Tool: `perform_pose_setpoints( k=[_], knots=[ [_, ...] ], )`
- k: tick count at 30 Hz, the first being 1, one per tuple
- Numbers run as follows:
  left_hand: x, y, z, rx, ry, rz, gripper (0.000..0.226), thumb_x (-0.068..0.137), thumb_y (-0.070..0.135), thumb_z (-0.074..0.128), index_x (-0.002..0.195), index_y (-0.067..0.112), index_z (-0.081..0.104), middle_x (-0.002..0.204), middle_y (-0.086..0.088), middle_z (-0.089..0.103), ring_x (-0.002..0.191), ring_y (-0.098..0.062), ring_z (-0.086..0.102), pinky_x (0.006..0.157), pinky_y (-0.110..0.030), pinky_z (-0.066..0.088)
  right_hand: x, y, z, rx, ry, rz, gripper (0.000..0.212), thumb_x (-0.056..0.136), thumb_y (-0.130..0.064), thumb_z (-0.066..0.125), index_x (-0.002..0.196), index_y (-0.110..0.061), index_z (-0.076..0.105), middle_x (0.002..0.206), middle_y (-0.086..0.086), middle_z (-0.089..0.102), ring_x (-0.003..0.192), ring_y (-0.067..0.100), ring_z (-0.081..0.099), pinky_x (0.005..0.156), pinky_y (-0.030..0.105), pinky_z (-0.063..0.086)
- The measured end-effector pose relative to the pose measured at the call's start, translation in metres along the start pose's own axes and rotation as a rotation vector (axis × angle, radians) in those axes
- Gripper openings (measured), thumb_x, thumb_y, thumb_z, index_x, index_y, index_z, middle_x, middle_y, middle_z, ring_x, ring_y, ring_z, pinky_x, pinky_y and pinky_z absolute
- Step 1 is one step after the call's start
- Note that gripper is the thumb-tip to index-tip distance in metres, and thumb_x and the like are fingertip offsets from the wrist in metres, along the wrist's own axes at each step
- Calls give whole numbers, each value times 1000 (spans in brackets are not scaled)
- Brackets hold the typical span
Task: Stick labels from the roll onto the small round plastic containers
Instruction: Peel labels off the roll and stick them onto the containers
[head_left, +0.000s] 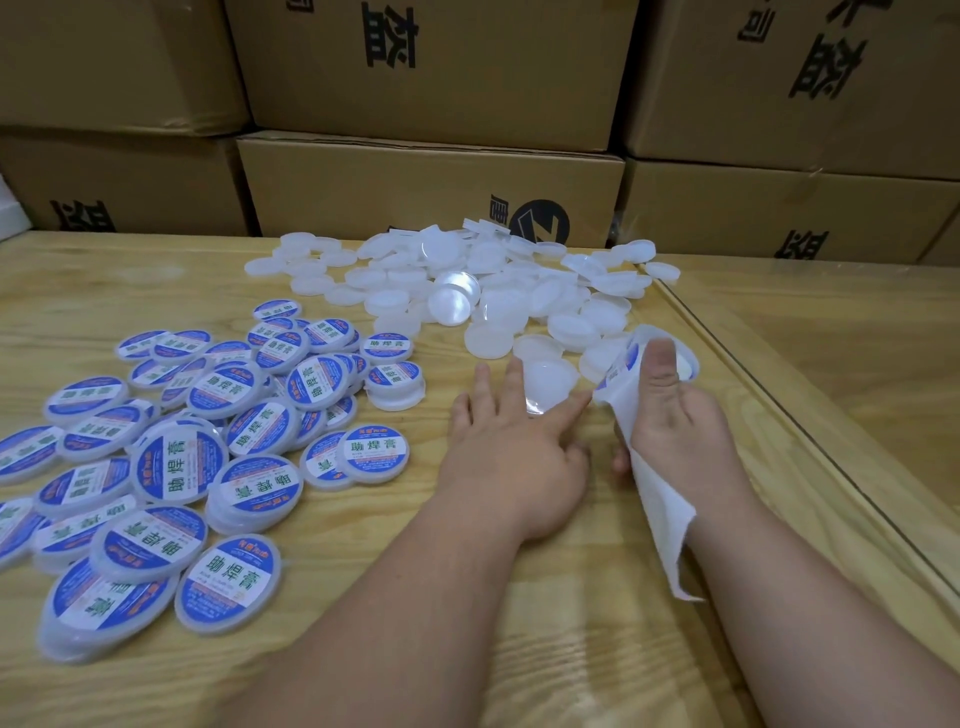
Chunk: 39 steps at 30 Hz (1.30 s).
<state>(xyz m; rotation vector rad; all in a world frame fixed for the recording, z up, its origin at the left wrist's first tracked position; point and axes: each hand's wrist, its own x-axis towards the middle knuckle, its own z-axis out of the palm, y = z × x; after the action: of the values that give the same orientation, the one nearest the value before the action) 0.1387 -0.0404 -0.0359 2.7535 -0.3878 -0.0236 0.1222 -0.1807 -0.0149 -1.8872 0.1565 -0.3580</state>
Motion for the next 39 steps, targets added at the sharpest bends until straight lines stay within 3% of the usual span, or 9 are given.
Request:
perform_pose_setpoints(
  k=[2, 4, 9, 12, 15, 24, 32, 36, 39],
  knots=[
    [-1, 0, 0, -18, 22, 13, 53, 98, 53, 34, 149, 56, 22, 169, 0, -10, 153, -29, -21, 123, -52, -8, -1, -1, 0, 4, -23, -35, 88, 78, -84, 47, 67, 3, 40, 54, 8, 41, 50, 16, 40, 51, 28, 33],
    [-1, 0, 0, -67, 84, 5, 43, 98, 50, 36, 141, 51, 39, 168, -1, 3, 154, -28, -10, 124, -50, -2, -1, 2, 0, -43, -21, -92, 60, 88, -51, 69, 59, -9, 37, 48, -6, 38, 46, 9, 35, 45, 23, 31],
    [1, -2, 1, -219, 281, -53, 14, 95, 48, 54, 102, 37, 60, 146, 1, 38, 138, -24, 27, 115, -40, 23, -1, 7, 0, -9, -76, -103, 43, 88, -7, 66, 60, -15, 34, 50, -7, 38, 47, 9, 37, 47, 22, 33],
    [1, -4, 0, -308, 366, -44, 13, 93, 36, 63, 96, 37, 50, 116, 10, 43, 120, -21, 40, 104, -32, 31, 0, 5, -1, 23, -114, -84, 33, 88, -8, 67, 65, -15, 46, 53, -11, 50, 50, 11, 45, 53, 22, 40],
    [1, -3, -2, -315, 384, -41, 25, 89, 29, 66, 109, 37, 52, 117, 9, 47, 115, -20, 42, 101, -31, 34, 0, 1, -4, 60, -191, -36, 7, 91, -14, 70, 95, -18, 66, 87, -5, 76, 82, 15, 72, 77, 35, 55],
    [-3, -3, -8, -250, 384, -186, 58, 90, 43, 59, 145, 43, 39, 143, 6, 44, 134, -23, 33, 110, -38, 26, -2, -4, -1, 187, -152, 11, 33, 86, -25, 53, 97, 4, 64, 93, 32, 60, 80, 20, 53, 74, 37, 40],
    [-3, -3, -11, -361, 371, -222, 61, 85, 34, 70, 139, 43, 43, 129, 0, 49, 128, -25, 43, 108, -39, 36, 0, 1, 3, 65, -98, -33, 26, 86, -20, 52, 80, 5, 49, 66, 3, 39, 62, 15, 35, 57, 31, 28],
    [1, -9, -13, -597, 415, -173, 45, 86, 14, 62, 121, 41, 56, 103, 11, 56, 90, -5, 55, 71, -9, 39, 2, 7, 7, 10, -88, -75, 11, 89, -16, 64, 85, -6, 66, 60, -3, 48, 56, 11, 41, 53, 26, 36],
    [2, -10, -12, -636, 409, -159, 36, 93, 9, 52, 108, 41, 60, 103, 11, 56, 88, -10, 57, 65, -17, 38, 1, 7, 10, 45, -118, -94, 6, 91, -17, 67, 87, -20, 70, 60, -6, 54, 54, 8, 45, 49, 17, 37]
  ],
)
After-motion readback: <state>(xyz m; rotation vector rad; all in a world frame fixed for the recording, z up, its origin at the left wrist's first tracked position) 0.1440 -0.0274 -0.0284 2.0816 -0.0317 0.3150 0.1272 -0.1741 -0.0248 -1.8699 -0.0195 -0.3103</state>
